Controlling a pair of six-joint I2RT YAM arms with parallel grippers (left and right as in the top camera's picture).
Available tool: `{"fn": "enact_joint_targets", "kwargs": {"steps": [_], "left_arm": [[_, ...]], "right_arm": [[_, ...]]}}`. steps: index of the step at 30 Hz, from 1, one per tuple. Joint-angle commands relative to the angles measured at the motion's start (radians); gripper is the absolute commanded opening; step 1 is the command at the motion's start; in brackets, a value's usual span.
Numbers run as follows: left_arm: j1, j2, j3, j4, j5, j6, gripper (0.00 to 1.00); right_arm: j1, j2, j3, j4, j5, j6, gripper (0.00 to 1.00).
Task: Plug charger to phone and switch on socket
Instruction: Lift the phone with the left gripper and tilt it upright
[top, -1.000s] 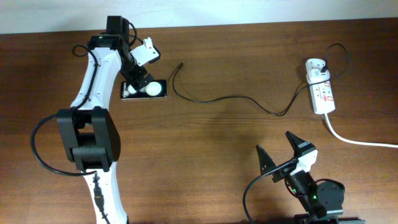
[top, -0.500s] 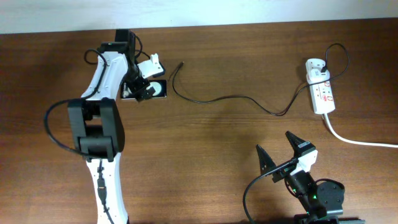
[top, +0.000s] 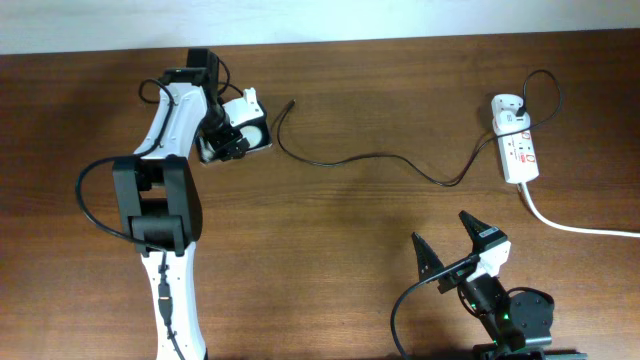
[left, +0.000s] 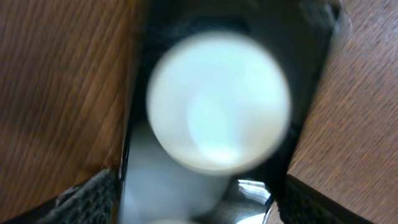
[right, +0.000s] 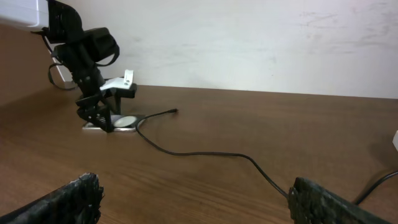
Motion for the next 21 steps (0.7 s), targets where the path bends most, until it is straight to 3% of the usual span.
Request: {"fn": "enact_joint_targets", "kwargs": {"steps": [1, 7, 11, 14, 18, 21], "left_arm": [[0.000, 0.109, -0.029, -0.013, -0.062, -0.033, 0.79], [-0.004, 0.109, -0.029, -0.042, -0.061, -0.261, 0.78], [-0.016, 0.109, -0.029, -0.144, -0.061, -0.452, 0.74], [-0.037, 0.109, -0.029, -0.208, -0.058, -0.625, 0.73], [-0.079, 0.109, -0.029, -0.264, -0.055, -0.974, 0.73], [-0.103, 0.109, -0.029, -0.240, 0.022, -1.132, 0.76]], "right_arm": [[-0.004, -0.006, -0.008, 0.001, -0.005, 0.004, 0.99], [-0.004, -0.006, -0.008, 0.001, -0.005, 0.004, 0.99], [-0.004, -0.006, -0.008, 0.001, -0.005, 0.004, 0.99], [-0.004, -0.006, -0.008, 0.001, -0.005, 0.004, 0.99], [-0.004, -0.006, -0.008, 0.001, -0.005, 0.004, 0.99], [-0.004, -0.006, -0.008, 0.001, -0.005, 0.004, 0.99]]}}
